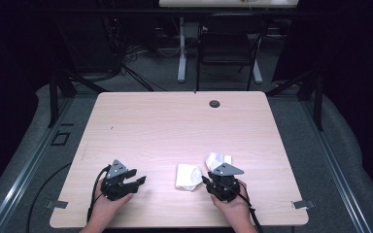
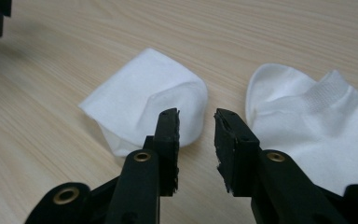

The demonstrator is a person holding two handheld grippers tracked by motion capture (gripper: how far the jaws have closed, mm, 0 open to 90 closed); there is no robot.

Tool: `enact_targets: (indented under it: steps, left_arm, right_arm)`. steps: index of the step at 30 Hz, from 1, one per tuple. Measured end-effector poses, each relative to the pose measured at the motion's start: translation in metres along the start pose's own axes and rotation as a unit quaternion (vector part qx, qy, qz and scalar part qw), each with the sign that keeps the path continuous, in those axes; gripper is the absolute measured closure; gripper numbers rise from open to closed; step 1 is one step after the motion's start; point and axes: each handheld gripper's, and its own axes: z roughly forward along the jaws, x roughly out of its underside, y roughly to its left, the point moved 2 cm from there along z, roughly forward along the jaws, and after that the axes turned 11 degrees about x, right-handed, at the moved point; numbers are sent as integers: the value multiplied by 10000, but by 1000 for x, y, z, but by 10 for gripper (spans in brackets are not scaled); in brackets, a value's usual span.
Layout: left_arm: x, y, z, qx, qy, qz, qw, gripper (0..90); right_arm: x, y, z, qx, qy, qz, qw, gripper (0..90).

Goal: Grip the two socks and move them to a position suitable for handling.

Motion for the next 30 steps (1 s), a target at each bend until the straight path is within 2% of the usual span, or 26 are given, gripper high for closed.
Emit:
enact_targets:
  steps: [2,6,8,11,13,14,16,18,21,22,26,30]
  left_arm:
    - [0,-1,0,4,-26,18,10000,505]
    - [0,-3,3,17,38,68,10000,505]
    - [-1,-4,4,21,19,84,10000,505]
    - [0,-4,5,53,27,57,10000,505]
    - [0,-5,4,69,47,89,9999,505]
    - [0,-5,4,69,47,89,9999,505]
    - [0,-5,4,67,62,108,9999,505]
    - [0,-5,3,64,55,104,9999,505]
    - [1,-5,3,48,59,117,9999,504]
    - [1,-5,3,51,62,112,9999,504]
    - [1,-5,4,48,74,115,9999,503]
    - [1,-4,4,32,66,117,9999,501]
  right_arm:
    - [-2,4,1,-63,-19,25,10000,730]
    - [-8,12,4,-53,59,-265,9996,763]
    - [-13,14,5,-140,89,-283,9995,811]
    - [-19,16,10,-146,129,-400,9990,856]
    - [-19,16,17,-148,135,-372,9991,871]
    - [-19,16,17,-148,135,-372,9991,871]
    - [-16,17,26,-315,170,-154,9992,887]
    - [-13,19,31,-328,273,-252,9988,887]
    - [-9,22,35,-335,316,-245,9986,887]
    - [-7,24,38,-310,397,-389,9980,888]
    - [-3,28,40,-307,520,-620,9962,900]
    - [-2,26,39,-396,522,-634,9958,900]
